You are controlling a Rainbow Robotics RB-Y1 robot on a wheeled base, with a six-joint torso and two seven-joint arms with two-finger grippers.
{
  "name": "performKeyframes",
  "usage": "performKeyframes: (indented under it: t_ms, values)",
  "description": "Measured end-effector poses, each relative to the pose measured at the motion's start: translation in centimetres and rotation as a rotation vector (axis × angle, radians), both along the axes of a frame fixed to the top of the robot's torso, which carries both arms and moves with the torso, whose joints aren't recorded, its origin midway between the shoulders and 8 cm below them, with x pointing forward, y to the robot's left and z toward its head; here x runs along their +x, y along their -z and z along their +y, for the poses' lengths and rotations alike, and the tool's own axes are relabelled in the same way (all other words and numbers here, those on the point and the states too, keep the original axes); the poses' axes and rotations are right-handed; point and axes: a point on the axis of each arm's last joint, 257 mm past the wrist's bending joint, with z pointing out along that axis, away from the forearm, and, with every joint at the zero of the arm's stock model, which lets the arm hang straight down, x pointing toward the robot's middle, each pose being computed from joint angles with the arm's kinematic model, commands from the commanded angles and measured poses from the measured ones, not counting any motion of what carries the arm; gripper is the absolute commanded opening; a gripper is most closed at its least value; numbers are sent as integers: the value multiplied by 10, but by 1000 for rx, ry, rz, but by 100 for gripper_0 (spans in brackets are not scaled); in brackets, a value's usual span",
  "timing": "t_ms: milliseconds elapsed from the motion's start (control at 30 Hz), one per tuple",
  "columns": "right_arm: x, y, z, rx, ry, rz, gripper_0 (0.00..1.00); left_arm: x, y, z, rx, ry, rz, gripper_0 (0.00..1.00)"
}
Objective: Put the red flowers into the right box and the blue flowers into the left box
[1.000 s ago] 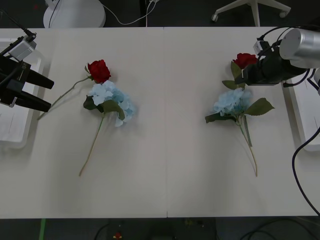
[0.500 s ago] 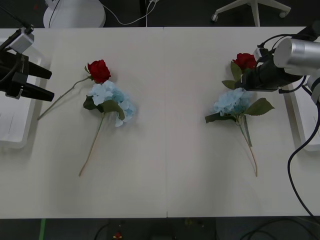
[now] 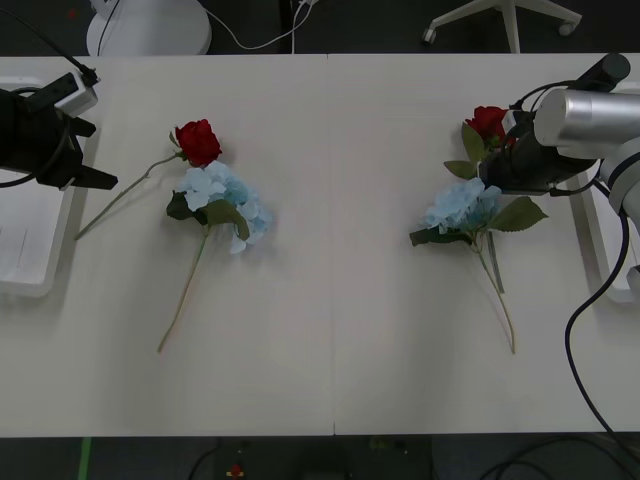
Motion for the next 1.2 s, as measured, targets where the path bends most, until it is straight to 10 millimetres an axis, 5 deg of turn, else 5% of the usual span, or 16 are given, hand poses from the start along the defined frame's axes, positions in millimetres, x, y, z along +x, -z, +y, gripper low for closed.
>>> performKeyframes:
  t_ms: [233, 367, 500, 600, 767, 933, 1200]
  values:
    - [-2, 7, 5, -18, -9, 11, 100, 16, 19, 42, 232, -22, -56, 100]
    - [-3, 9, 4, -25, -1, 16, 99, 21, 36, 77, 211, -226, 13, 100]
    - [-3, 9, 3, -26, 13, 18, 66, 25, 57, 94, 85, -502, 107, 100]
    - [-4, 10, 3, -31, 11, 19, 54, 30, 69, 98, 54, -614, 133, 100]
    - [-4, 12, 5, -38, 6, 22, 50, 49, 77, 85, 116, -608, 106, 100]
    - [-5, 14, 7, -43, 2, 24, 2, 66, 79, 58, 137, -599, 116, 100]
    - [-5, 16, 11, -26, 31, 28, 0, 83, 89, 10, 146, -576, 142, 100]
